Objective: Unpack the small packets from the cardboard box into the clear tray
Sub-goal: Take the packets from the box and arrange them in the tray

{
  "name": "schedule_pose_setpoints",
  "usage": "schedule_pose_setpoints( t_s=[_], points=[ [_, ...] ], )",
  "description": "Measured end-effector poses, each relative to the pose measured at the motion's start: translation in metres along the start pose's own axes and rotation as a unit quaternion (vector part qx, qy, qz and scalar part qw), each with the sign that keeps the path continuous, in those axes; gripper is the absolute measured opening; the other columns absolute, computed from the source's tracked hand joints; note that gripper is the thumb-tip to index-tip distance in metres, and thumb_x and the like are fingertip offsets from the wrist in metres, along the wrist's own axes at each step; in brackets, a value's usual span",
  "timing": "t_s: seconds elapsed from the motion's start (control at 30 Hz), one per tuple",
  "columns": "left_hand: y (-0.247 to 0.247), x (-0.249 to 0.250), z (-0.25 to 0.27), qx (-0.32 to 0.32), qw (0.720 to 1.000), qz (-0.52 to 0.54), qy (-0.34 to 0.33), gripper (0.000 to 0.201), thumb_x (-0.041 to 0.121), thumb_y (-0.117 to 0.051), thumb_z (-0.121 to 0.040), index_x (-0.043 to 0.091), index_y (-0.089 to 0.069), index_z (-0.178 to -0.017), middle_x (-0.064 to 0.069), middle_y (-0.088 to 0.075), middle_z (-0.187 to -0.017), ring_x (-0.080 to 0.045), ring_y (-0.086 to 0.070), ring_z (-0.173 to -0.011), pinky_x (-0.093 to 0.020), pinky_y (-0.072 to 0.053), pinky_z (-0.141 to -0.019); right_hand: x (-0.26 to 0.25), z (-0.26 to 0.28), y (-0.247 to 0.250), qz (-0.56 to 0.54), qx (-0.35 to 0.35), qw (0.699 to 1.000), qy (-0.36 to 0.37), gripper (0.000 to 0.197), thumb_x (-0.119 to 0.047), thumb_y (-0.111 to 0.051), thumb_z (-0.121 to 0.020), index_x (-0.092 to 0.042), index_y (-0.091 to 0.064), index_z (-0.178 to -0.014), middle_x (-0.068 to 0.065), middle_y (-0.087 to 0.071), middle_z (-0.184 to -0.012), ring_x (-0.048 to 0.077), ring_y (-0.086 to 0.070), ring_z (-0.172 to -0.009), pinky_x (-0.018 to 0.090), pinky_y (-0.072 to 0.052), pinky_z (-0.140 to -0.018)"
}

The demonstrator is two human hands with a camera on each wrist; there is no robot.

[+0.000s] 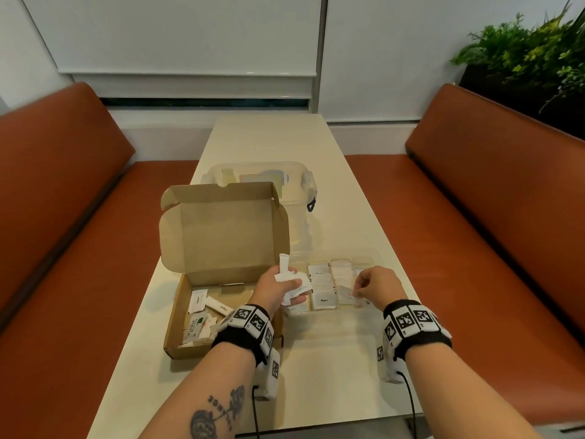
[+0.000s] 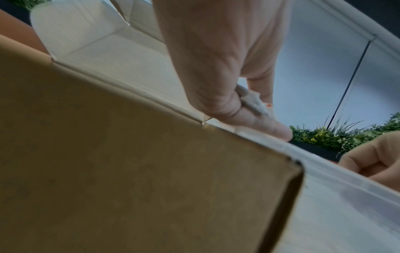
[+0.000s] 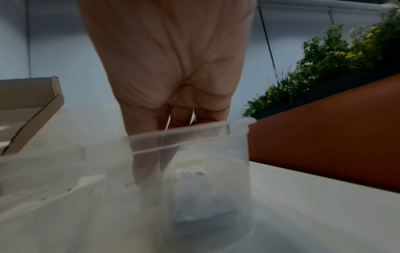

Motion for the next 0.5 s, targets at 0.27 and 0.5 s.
schedule_pose_setpoints(
  t_s=[0.27,0.5],
  points=[
    [-0.001,0.001,0.001,-0.006,1.0,-0.01,-0.003,0.023,-0.014,-0.058,-0.085,0.007,-0.056,-0.095,-0.02,-0.062,-0.101,-0.034,-0.067,-0.083,-0.033,-0.06,-0.058,-0.007,0.0,-0.01,0.079,0.01,0.996,0.031,0.017,-0.009,-0.071,-0.077,-0.021,-0.065,-0.066,-0.003,-0.06,-0.072,0.013,-0.053,-0.071,0.022,-0.041,-0.062],
    [-0.001,0.002,0.002,-0.005,1.0,-0.02,-0.001,0.023,-0.013,-0.058,-0.085,0.007,-0.057,-0.096,-0.018,-0.062,-0.102,-0.035,-0.066,-0.087,-0.034,-0.061,-0.061,-0.005,0.002,-0.014,0.069,0.036,0.996,0.043,0.037,-0.004,-0.065,-0.075,-0.023,-0.039,-0.059,-0.005,-0.051,-0.064,0.016,-0.049,-0.065,0.018,-0.032,-0.049]
  ],
)
Point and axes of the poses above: each hand's wrist, its own z-axis away from the middle knuckle, its own y-axis out of the back of the hand, x = y × z, the point moved 9 cm from there along -z, towards the middle knuckle
